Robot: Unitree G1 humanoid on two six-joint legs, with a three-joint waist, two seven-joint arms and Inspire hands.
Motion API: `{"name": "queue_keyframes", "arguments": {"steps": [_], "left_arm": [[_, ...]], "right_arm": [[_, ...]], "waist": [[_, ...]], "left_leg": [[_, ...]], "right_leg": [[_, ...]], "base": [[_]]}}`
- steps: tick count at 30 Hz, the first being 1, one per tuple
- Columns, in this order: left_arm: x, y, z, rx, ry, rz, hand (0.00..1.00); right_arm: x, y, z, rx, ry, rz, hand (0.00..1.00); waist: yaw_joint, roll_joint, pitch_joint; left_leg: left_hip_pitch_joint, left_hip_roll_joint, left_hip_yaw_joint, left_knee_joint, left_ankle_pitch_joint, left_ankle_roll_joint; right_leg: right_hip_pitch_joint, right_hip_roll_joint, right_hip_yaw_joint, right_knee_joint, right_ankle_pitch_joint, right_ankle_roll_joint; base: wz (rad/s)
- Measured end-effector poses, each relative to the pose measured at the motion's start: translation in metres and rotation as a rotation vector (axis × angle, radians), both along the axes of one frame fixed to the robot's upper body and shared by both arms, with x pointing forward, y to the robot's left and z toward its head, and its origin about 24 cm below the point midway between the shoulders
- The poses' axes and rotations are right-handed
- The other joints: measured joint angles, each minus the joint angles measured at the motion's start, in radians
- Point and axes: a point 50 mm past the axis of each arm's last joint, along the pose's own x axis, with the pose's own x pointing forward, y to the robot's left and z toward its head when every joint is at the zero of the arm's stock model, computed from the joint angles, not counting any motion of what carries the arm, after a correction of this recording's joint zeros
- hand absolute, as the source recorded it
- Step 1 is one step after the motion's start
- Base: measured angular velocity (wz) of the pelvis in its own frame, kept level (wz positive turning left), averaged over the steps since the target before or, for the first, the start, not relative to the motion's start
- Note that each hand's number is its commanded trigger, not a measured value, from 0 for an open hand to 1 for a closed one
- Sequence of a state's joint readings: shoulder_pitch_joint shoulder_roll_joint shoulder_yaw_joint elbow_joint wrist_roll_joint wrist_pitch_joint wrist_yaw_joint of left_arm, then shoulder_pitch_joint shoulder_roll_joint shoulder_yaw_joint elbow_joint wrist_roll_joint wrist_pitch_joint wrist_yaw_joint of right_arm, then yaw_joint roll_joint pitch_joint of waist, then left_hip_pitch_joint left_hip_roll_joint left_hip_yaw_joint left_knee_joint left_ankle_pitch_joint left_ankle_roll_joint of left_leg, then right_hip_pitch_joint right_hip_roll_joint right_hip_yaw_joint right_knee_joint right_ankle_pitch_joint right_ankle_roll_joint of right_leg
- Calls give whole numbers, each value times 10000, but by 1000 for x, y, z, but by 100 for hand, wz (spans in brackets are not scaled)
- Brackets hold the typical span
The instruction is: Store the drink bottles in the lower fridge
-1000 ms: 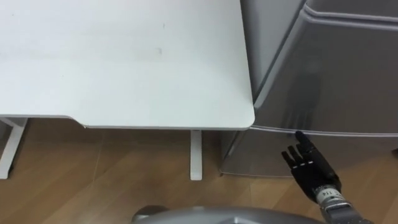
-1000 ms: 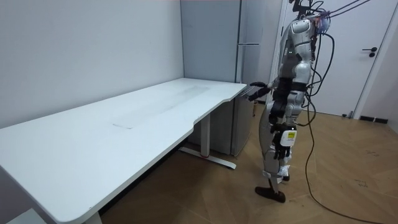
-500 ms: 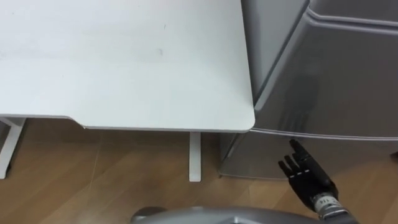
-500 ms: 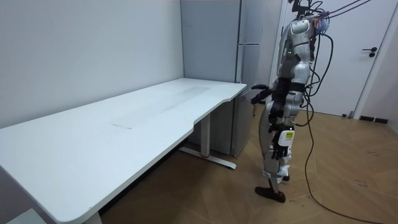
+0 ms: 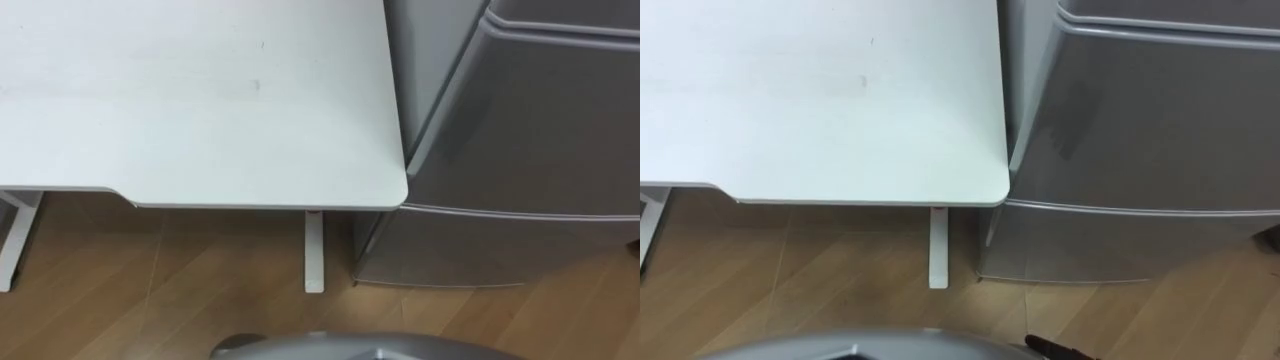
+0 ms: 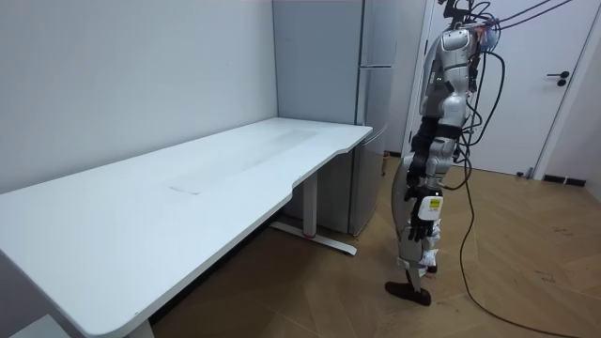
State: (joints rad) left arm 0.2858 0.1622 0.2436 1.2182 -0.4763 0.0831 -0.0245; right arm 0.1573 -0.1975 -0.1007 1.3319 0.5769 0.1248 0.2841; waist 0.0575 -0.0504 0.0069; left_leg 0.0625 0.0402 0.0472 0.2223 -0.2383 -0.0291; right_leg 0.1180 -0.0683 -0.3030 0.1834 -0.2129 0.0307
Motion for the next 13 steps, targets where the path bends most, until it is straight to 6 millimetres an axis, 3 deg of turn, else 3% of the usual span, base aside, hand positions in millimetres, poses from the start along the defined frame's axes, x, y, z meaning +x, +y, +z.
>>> {"name": "queue_keyframes", "arguments": {"steps": [13], "left_arm": [[4, -6, -2, -126, 227, -354, 0]], "right_arm": [[2, 0, -1, -414, 451, 807, 0]], "waist": [[33, -32, -5]], "left_leg": [[11, -33, -159, 19, 2, 0]], "right_leg": [[93, 3, -173, -146, 7, 12]], "base": [[2]]}}
